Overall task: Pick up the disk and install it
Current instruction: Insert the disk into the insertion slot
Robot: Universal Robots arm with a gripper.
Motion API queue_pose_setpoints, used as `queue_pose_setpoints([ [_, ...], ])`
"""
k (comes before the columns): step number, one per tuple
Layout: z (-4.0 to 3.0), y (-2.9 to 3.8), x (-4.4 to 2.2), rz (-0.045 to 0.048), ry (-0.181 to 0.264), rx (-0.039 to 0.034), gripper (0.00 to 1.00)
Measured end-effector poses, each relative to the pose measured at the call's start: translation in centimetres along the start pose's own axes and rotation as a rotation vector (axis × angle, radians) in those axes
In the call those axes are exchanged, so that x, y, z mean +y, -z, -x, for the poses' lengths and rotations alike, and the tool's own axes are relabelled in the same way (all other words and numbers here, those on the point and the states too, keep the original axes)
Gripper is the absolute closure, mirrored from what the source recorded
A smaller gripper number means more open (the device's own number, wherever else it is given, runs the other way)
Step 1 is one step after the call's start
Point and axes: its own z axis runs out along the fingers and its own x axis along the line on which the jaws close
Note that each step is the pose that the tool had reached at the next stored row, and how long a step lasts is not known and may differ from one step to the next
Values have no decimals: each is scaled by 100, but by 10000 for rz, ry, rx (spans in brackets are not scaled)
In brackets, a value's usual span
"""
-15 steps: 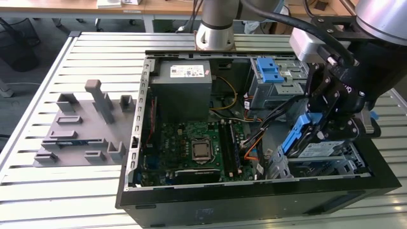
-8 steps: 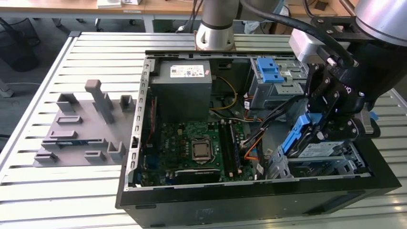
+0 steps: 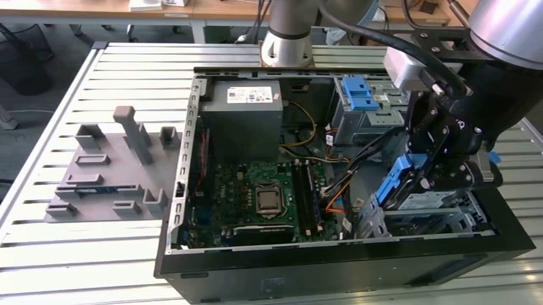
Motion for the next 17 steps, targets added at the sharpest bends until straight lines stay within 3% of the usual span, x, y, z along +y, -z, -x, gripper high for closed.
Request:
queue_pose_setpoints([
  [8,0,-31,0,0,0,3,62],
  [9,1,-33,0,0,0,0,56],
  [13,1,-33,0,0,0,0,56],
  [15,1,-38,0,0,0,-2,57],
  [17,1,-58,-1,0,0,-3,70],
])
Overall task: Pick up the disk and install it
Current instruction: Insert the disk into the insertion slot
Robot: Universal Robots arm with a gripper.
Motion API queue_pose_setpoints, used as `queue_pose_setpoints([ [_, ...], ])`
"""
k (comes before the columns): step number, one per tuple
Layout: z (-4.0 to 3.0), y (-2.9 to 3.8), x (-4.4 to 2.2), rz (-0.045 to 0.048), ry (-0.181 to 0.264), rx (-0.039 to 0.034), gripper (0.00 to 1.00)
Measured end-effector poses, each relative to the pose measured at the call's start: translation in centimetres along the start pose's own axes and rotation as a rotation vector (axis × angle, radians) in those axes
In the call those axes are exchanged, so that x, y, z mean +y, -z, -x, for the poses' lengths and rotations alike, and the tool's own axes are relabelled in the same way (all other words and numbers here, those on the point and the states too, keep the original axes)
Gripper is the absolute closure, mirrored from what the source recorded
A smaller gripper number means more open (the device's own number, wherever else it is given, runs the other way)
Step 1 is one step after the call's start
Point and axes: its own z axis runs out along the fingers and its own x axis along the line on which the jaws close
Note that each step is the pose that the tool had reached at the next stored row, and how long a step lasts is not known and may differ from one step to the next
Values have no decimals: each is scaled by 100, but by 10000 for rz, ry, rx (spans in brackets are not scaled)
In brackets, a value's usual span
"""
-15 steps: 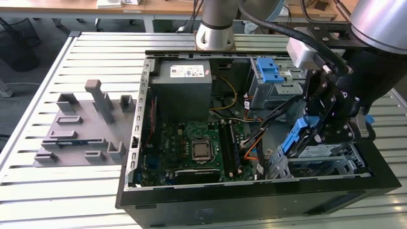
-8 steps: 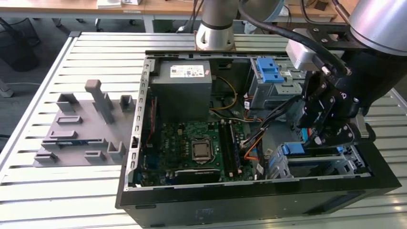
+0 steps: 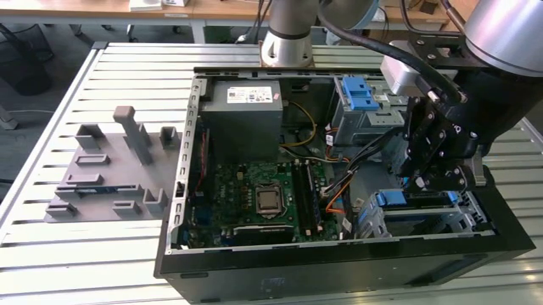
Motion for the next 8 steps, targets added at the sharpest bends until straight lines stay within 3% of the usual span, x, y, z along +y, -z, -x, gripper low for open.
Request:
queue_pose_setpoints([
  [1,1,-12,0,0,0,2,70],
  [4,1,-59,-2,0,-1,2,87],
  [8,2,-83,-4,0,0,4,89],
])
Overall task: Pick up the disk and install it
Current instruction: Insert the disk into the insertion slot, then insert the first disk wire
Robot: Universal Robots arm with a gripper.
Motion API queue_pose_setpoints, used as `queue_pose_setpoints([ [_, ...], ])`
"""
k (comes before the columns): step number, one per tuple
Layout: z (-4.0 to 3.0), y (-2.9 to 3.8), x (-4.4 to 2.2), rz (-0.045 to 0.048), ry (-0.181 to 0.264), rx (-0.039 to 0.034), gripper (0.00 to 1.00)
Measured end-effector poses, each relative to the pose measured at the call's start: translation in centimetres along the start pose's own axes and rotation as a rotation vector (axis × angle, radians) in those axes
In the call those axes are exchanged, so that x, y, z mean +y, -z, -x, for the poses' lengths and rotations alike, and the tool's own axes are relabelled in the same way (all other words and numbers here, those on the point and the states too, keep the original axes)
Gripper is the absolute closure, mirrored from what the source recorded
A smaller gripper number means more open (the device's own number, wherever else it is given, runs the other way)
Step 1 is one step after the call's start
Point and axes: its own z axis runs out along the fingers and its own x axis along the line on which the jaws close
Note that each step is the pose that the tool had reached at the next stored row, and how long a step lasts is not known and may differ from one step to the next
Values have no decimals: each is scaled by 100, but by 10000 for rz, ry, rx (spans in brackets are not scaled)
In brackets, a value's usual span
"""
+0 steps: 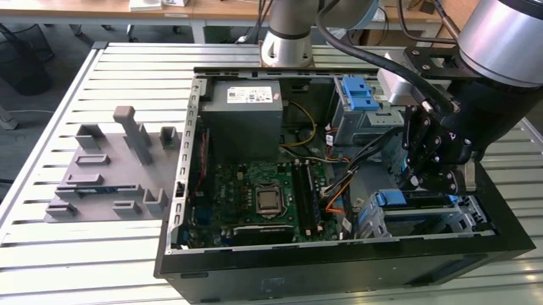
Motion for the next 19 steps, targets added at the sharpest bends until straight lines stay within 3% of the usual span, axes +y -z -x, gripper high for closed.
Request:
queue_pose_setpoints([
  [3,0,-2,0,2,1,-49,89],
  [13,0,-1,0,2,0,-62,89],
  [16,1,-2,-29,3,1,-63,89],
  [19,4,-2,-115,2,1,-63,89],
])
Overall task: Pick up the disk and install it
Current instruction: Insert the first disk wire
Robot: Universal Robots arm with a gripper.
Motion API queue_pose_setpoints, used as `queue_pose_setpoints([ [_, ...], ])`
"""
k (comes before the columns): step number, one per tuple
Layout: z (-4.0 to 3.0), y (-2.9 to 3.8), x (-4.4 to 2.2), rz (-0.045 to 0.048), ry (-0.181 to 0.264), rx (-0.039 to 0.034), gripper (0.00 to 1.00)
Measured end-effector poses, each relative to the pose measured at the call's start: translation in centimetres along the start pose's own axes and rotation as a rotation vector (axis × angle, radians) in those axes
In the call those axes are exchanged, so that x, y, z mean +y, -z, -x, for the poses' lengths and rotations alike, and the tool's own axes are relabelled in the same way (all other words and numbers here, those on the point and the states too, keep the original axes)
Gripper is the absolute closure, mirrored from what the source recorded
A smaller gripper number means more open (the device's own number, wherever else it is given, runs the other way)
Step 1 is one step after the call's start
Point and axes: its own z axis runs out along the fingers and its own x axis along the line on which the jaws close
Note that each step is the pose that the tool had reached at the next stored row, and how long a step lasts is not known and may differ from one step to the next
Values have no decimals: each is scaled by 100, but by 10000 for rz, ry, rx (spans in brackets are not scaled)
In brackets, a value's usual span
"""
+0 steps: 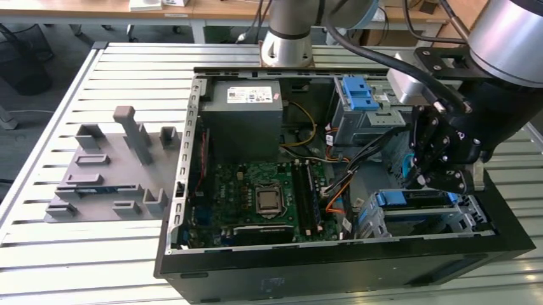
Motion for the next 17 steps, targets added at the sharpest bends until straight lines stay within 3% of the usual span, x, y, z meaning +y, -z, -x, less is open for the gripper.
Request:
queue_pose_setpoints([
  [13,19,-9,-490,3,-1,0,89],
  [17,43,-4,-510,3,-1,2,89],
])
